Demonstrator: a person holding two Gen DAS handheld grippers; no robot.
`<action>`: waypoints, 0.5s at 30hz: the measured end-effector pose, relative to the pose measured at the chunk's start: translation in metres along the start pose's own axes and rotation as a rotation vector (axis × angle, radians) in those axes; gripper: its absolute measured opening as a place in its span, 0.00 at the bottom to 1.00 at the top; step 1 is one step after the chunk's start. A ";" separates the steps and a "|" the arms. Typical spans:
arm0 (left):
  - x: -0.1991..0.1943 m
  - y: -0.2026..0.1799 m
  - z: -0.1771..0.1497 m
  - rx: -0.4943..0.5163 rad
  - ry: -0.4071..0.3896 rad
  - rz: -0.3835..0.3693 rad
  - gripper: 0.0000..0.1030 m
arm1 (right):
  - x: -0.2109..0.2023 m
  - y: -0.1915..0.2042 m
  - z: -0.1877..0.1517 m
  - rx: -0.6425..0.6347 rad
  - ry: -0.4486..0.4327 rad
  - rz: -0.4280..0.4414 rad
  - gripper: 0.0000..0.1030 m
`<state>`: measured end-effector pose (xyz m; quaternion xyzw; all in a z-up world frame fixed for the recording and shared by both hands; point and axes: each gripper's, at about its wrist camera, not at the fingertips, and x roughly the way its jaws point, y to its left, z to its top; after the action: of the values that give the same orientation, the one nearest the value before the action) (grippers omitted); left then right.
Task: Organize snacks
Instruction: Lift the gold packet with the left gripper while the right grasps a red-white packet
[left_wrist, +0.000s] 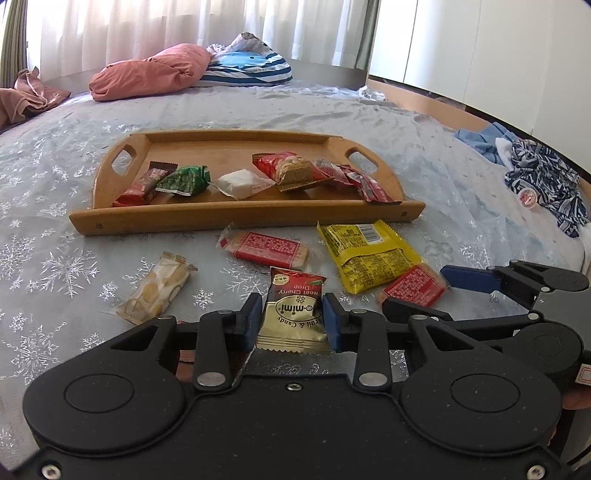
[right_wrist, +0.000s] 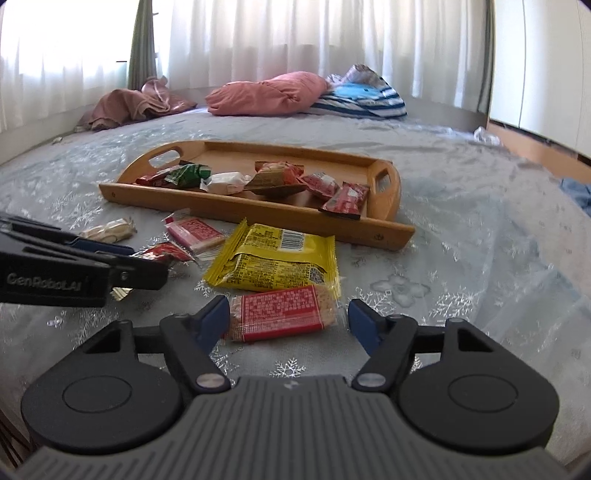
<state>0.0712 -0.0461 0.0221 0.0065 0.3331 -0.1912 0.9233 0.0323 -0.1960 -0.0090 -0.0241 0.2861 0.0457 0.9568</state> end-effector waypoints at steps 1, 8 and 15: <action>-0.001 0.000 0.000 -0.001 -0.003 0.000 0.32 | 0.000 0.000 0.001 -0.001 0.003 0.000 0.77; -0.009 0.002 0.003 -0.005 -0.022 0.004 0.32 | 0.003 0.006 0.002 -0.055 0.019 -0.008 0.78; -0.015 0.006 0.009 -0.019 -0.054 0.051 0.32 | 0.006 0.010 0.002 -0.094 0.025 0.022 0.62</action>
<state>0.0682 -0.0361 0.0380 0.0010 0.3097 -0.1645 0.9365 0.0373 -0.1859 -0.0109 -0.0667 0.2957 0.0693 0.9504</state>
